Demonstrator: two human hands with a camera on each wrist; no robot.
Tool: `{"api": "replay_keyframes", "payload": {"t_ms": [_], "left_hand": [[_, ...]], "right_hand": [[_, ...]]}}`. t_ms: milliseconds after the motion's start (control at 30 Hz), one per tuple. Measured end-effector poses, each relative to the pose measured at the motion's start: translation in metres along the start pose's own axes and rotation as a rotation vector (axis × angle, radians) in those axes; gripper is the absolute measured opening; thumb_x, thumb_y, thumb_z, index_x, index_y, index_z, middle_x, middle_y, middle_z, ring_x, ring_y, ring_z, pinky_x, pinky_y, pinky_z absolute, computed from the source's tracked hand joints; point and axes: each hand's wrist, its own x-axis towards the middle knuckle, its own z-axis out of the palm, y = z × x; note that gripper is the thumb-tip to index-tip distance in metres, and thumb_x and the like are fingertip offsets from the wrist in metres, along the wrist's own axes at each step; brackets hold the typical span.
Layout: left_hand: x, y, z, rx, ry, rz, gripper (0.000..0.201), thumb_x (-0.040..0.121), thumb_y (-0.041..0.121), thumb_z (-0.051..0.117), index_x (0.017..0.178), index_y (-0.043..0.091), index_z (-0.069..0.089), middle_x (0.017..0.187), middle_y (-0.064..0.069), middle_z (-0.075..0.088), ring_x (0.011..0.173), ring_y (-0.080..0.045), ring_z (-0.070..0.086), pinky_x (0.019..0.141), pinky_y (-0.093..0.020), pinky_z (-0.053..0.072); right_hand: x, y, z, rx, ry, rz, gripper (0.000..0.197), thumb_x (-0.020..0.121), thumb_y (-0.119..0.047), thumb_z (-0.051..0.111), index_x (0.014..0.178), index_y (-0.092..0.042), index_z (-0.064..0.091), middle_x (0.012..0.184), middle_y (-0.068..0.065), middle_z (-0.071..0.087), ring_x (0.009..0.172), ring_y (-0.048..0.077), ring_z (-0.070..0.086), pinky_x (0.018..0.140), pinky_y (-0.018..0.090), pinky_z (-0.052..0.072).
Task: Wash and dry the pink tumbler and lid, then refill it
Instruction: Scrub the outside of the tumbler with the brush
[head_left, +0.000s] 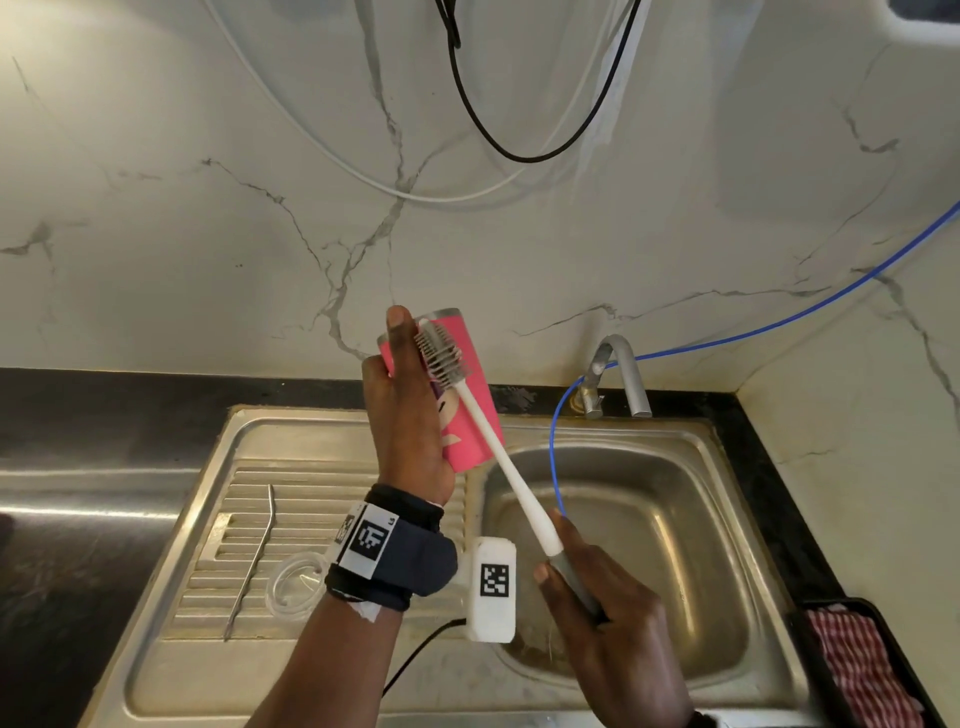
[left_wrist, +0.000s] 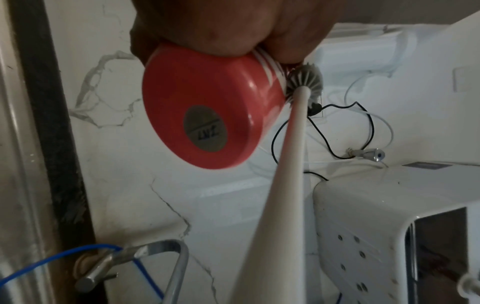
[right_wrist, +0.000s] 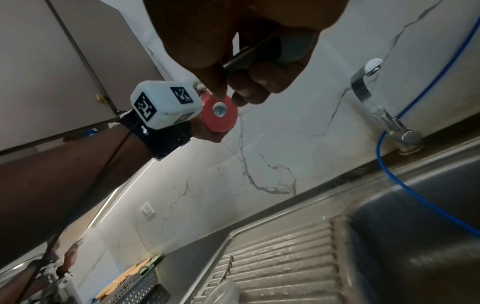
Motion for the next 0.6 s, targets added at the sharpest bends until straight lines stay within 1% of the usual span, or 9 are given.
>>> {"api": "replay_keyframes", "payload": {"t_ms": [67, 100, 167, 233, 333, 400, 467, 533, 600], "left_hand": [[0.006, 0.004, -0.003, -0.014, 0.011, 0.030, 0.081, 0.088, 0.084, 0.053, 0.134, 0.017, 0.054, 0.116, -0.010, 0.073, 0.100, -0.027, 0.076, 0.077, -0.046, 0.063], [0.011, 0.006, -0.006, -0.031, 0.016, 0.042, 0.085, 0.086, 0.086, 0.054, 0.136, 0.017, 0.054, 0.118, -0.015, 0.073, 0.098, -0.030, 0.078, 0.076, -0.048, 0.066], [0.018, 0.009, -0.013, -0.048, 0.047, 0.061, 0.082, 0.089, 0.083, 0.054, 0.140, 0.019, 0.052, 0.120, -0.019, 0.074, 0.093, -0.033, 0.080, 0.077, -0.048, 0.067], [0.017, 0.007, -0.014, -0.057, 0.047, 0.051, 0.078, 0.091, 0.081, 0.056, 0.140, 0.020, 0.050, 0.122, -0.019, 0.073, 0.096, -0.034, 0.080, 0.079, -0.050, 0.067], [0.010, 0.001, -0.009, -0.044, 0.016, -0.004, 0.089, 0.078, 0.089, 0.061, 0.138, 0.023, 0.050, 0.124, -0.015, 0.073, 0.105, -0.033, 0.077, 0.087, -0.056, 0.064], [0.011, 0.003, -0.010, -0.039, 0.031, 0.002, 0.096, 0.074, 0.092, 0.063, 0.139, 0.022, 0.049, 0.122, -0.015, 0.073, 0.103, -0.032, 0.078, 0.088, -0.058, 0.064], [0.017, 0.007, -0.013, -0.064, 0.054, 0.025, 0.093, 0.077, 0.088, 0.060, 0.140, 0.020, 0.049, 0.115, -0.015, 0.073, 0.091, -0.027, 0.080, 0.086, -0.056, 0.065], [0.023, 0.009, -0.017, -0.074, 0.083, 0.036, 0.082, 0.086, 0.082, 0.056, 0.140, 0.021, 0.049, 0.105, -0.011, 0.073, 0.078, -0.022, 0.080, 0.081, -0.049, 0.067], [0.021, 0.007, -0.015, -0.078, 0.066, 0.029, 0.082, 0.087, 0.082, 0.057, 0.140, 0.020, 0.049, 0.110, -0.012, 0.074, 0.085, -0.025, 0.081, 0.080, -0.049, 0.067]], "right_hand": [[-0.008, 0.003, -0.003, 0.000, 0.001, -0.008, 0.058, 0.092, -0.036, 0.076, 0.144, -0.049, 0.054, 0.114, -0.035, 0.067, 0.096, -0.011, 0.067, 0.082, 0.003, 0.046], [-0.014, 0.005, -0.006, -0.010, -0.007, -0.014, 0.057, 0.091, -0.036, 0.077, 0.142, -0.049, 0.057, 0.116, -0.033, 0.068, 0.095, -0.011, 0.068, 0.082, 0.003, 0.047], [-0.020, 0.006, -0.010, -0.039, -0.027, -0.019, 0.053, 0.089, -0.041, 0.075, 0.140, -0.047, 0.060, 0.119, -0.028, 0.069, 0.091, -0.007, 0.070, 0.080, 0.004, 0.048], [-0.017, 0.005, -0.008, -0.060, -0.025, -0.031, 0.053, 0.089, -0.037, 0.075, 0.140, -0.043, 0.061, 0.121, -0.029, 0.067, 0.090, -0.007, 0.069, 0.079, 0.003, 0.048], [-0.006, 0.005, 0.000, -0.062, -0.014, -0.046, 0.048, 0.094, -0.037, 0.071, 0.141, -0.034, 0.063, 0.115, -0.024, 0.067, 0.081, -0.006, 0.067, 0.071, 0.004, 0.048], [-0.006, 0.006, 0.001, -0.064, -0.013, -0.055, 0.050, 0.093, -0.034, 0.072, 0.142, -0.036, 0.062, 0.113, -0.023, 0.067, 0.080, -0.004, 0.067, 0.070, 0.005, 0.048], [-0.014, 0.011, -0.004, -0.065, -0.025, -0.056, 0.053, 0.090, -0.031, 0.074, 0.141, -0.039, 0.062, 0.112, -0.022, 0.069, 0.082, -0.005, 0.069, 0.073, 0.004, 0.048], [-0.018, 0.013, -0.010, -0.087, -0.038, -0.077, 0.052, 0.091, -0.037, 0.073, 0.141, -0.040, 0.061, 0.110, -0.019, 0.071, 0.080, -0.006, 0.068, 0.075, 0.005, 0.049], [-0.011, 0.013, -0.011, -0.094, -0.022, -0.072, 0.051, 0.092, -0.040, 0.071, 0.142, -0.039, 0.060, 0.110, -0.015, 0.072, 0.080, -0.005, 0.068, 0.075, 0.005, 0.049]]}}
